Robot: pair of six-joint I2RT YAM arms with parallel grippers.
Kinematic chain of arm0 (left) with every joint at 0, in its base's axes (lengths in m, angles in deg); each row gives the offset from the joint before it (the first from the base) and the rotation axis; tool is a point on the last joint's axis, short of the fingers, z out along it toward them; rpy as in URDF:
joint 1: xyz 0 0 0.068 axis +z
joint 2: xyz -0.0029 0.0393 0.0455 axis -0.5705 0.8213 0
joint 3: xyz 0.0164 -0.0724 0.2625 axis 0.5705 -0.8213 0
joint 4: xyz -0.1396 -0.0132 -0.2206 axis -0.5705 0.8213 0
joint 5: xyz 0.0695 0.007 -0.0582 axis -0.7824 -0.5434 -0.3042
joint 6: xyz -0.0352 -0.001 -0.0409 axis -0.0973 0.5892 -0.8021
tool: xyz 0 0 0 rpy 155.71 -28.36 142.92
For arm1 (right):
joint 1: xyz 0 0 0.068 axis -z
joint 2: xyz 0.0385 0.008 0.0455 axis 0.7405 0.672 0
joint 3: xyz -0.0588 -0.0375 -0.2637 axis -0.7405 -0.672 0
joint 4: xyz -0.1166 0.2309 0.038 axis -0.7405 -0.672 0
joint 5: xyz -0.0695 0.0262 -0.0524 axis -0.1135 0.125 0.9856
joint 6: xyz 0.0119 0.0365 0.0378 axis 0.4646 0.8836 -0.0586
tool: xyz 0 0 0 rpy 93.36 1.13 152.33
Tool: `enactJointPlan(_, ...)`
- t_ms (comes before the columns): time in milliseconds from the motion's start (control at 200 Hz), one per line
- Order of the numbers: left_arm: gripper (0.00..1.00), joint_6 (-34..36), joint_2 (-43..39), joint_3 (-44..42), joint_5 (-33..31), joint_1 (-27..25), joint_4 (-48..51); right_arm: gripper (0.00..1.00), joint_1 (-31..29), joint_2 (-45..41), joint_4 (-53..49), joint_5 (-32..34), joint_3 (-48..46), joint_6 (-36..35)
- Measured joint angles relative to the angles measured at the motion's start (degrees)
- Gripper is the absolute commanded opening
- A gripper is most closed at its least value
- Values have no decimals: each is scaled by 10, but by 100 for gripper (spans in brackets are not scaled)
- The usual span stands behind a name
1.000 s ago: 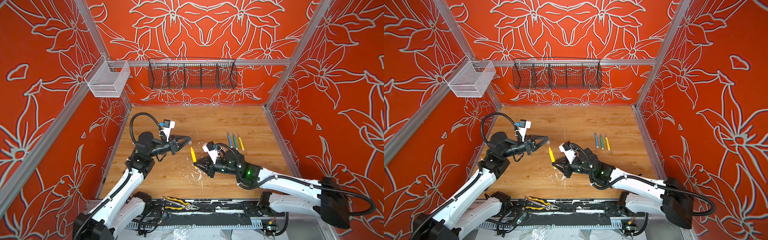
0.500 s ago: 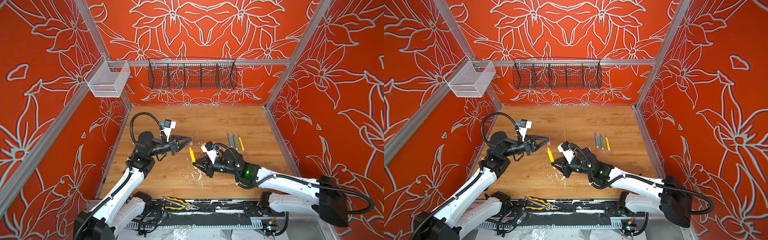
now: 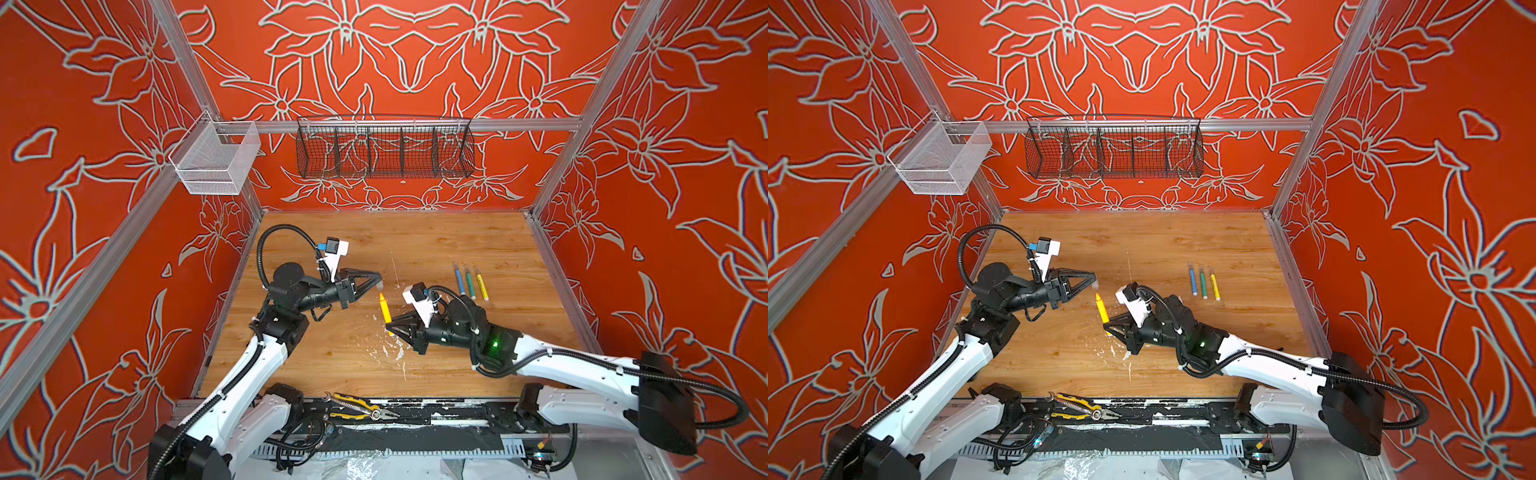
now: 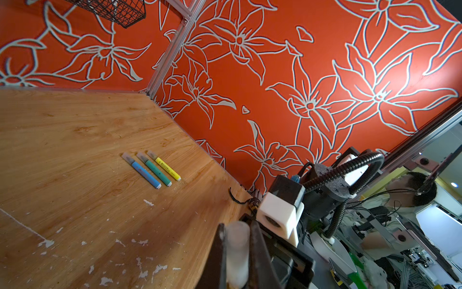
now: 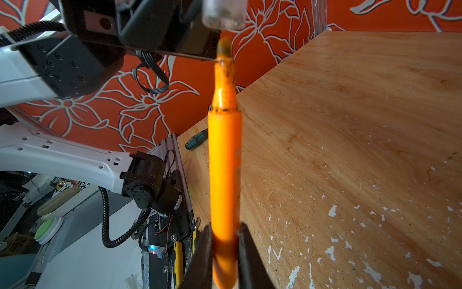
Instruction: Insert the pens into the pen caps
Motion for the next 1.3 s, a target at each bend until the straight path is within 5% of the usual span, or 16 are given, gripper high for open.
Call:
enactJointPlan(651, 0, -4, 6, 0, -6, 3, -5, 0, 0, -11, -4, 2, 0, -3)
enactJointPlan(1301, 0, -38, 31, 1, 56, 3, -48, 0, 12, -31, -24, 12, 0, -18)
